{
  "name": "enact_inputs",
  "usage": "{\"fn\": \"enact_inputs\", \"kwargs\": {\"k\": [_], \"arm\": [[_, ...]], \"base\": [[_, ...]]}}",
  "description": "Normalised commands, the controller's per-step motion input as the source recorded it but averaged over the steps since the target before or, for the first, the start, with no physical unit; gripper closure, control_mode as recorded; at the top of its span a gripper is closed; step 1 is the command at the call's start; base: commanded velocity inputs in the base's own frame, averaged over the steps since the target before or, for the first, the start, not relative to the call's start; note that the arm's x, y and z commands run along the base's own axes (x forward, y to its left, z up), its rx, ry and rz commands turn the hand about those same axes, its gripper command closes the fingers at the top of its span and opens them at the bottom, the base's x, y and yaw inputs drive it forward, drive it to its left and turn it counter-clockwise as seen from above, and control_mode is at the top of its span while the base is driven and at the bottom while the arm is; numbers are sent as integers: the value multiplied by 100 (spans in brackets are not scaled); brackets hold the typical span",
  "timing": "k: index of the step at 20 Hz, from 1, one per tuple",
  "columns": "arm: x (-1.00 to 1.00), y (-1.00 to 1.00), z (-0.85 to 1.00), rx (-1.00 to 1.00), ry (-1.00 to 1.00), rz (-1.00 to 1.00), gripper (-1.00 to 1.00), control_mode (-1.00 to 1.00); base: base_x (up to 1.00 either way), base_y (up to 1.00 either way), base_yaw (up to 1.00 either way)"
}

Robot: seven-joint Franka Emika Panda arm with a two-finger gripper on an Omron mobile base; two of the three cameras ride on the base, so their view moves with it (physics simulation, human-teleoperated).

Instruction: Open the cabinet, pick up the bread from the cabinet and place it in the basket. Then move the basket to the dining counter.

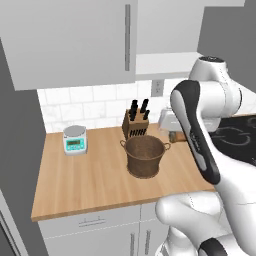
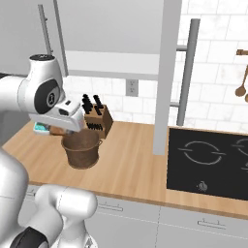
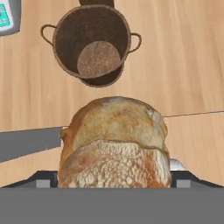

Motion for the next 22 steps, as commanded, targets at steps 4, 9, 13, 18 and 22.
{"fn": "enact_inputs", "kwargs": {"k": [4,9,13,18,22], "arm": [[57,26,-62,-5,2,0,100,-100],[74,11,-41,0,3,0,100,-100],[87,1,-28,0,3,0,100,-100],[64,1,-48,0,3,0,100,-100],[40,6,-63,0,2,0,100,-100]], "base": [[0,0,0],[0,0,0],[0,0,0],[0,0,0],[0,0,0]]}}
